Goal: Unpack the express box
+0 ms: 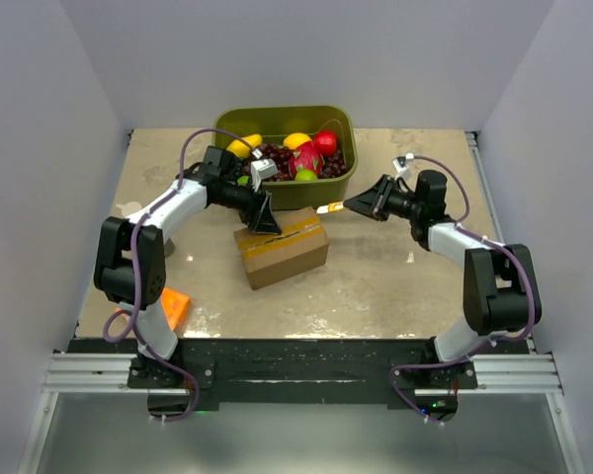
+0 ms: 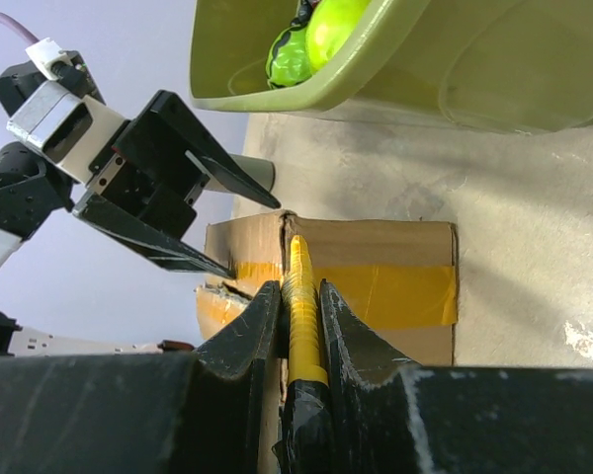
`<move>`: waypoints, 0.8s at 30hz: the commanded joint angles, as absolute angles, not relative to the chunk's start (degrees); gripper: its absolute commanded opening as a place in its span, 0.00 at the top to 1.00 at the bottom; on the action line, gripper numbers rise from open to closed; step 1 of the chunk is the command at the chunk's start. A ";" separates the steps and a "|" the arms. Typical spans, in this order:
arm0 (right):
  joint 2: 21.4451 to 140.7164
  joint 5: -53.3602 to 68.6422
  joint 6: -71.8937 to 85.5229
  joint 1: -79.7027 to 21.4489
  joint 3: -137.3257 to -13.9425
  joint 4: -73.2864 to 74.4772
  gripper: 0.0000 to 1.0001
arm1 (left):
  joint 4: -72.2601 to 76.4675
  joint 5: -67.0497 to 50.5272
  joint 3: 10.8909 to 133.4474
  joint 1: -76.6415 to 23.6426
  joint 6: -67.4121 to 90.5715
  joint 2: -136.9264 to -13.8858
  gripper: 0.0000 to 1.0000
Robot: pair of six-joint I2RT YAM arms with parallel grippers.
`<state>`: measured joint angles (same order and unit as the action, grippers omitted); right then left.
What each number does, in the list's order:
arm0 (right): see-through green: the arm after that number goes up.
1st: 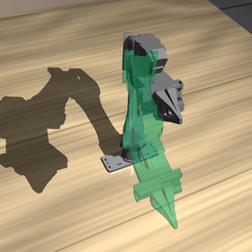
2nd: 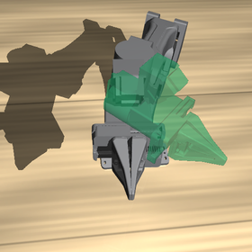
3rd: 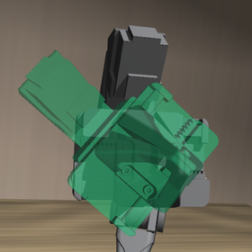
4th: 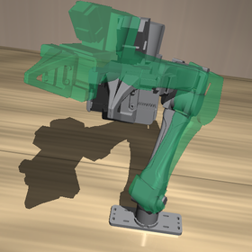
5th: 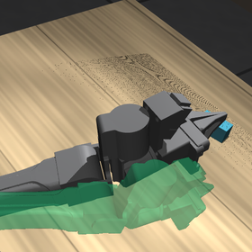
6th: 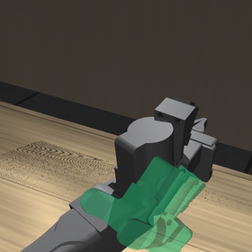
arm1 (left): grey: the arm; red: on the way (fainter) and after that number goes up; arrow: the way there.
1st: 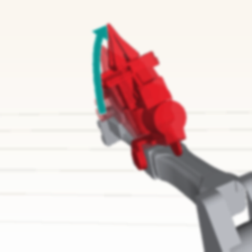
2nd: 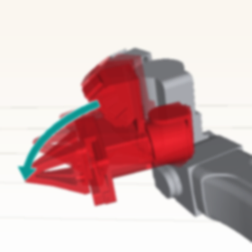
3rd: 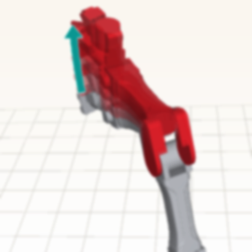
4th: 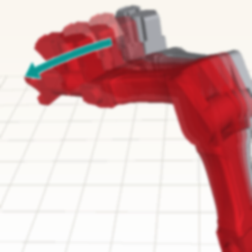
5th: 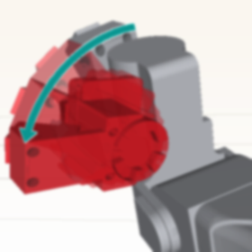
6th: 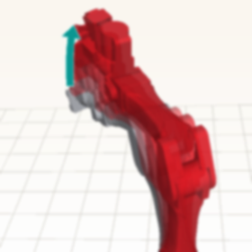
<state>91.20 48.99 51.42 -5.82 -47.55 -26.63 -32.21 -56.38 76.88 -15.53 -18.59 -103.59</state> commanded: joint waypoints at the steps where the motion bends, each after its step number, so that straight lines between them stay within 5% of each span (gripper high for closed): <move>1: 91.32 50.18 51.68 -6.24 -49.48 -28.13 1.00 | -32.52 -55.55 76.11 -15.73 -18.98 -104.15 0.28; 14: 91.05 54.92 56.07 -5.98 -48.69 -29.71 1.00 | -32.08 -53.27 76.46 -15.73 -18.72 -104.85 0.29; 24: 92.55 56.69 50.63 -5.19 -52.29 -15.13 1.00 | -31.55 -51.24 76.90 -15.82 -18.20 -105.20 0.32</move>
